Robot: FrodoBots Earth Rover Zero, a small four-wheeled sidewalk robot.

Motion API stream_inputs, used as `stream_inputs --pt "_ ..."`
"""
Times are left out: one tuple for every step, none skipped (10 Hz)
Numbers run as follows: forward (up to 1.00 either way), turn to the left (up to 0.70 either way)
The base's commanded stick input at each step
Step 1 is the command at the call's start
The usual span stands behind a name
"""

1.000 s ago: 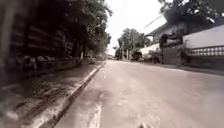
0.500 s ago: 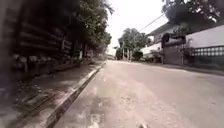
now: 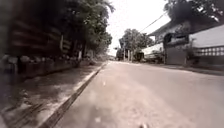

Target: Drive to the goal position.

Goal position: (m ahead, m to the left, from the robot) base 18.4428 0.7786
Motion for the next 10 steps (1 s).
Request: stream_inputs --pt "0.70 0.00" --pt "0.70 0.00" --pt "0.70 0.00" --pt "0.70 0.00" --pt "0.70 0.00" --pt "0.70 0.00" --pt "0.70 0.00" --pt "0.70 0.00" --pt "0.70 0.00" --pt "0.70 0.00"
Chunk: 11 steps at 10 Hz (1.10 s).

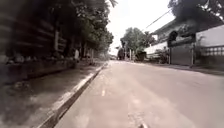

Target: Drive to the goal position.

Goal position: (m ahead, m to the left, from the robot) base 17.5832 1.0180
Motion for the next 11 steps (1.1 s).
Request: stream_inputs --pt "0.70 0.00" --pt "0.70 0.00" --pt "0.70 0.00" --pt "0.70 0.00" --pt "0.70 0.00" --pt "0.70 0.00" --pt "0.70 0.00" --pt "0.70 0.00" --pt "0.70 0.00" --pt "0.70 0.00" --pt "0.70 0.00"
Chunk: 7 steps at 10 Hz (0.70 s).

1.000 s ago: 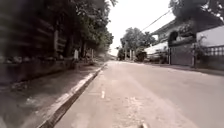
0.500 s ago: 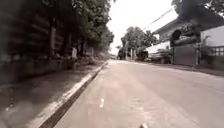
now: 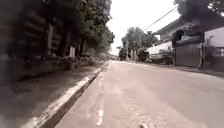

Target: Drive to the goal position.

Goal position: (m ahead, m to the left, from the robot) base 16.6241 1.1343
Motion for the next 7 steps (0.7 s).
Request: stream_inputs --pt "0.70 0.00" --pt "0.70 0.00" --pt "0.70 0.00" --pt "0.70 0.00" --pt "0.70 0.00" --pt "0.70 0.00" --pt "0.70 0.00"
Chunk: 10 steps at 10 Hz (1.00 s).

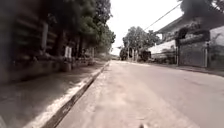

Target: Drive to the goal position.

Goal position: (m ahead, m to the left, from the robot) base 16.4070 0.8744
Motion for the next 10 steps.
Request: stream_inputs --pt "0.70 0.00" --pt "0.70 0.00" --pt "0.70 0.00" --pt "0.70 0.00" --pt "0.70 0.00" --pt "0.70 0.00" --pt "0.70 0.00" --pt "0.70 0.00" --pt "0.70 0.00" --pt "0.70 0.00"
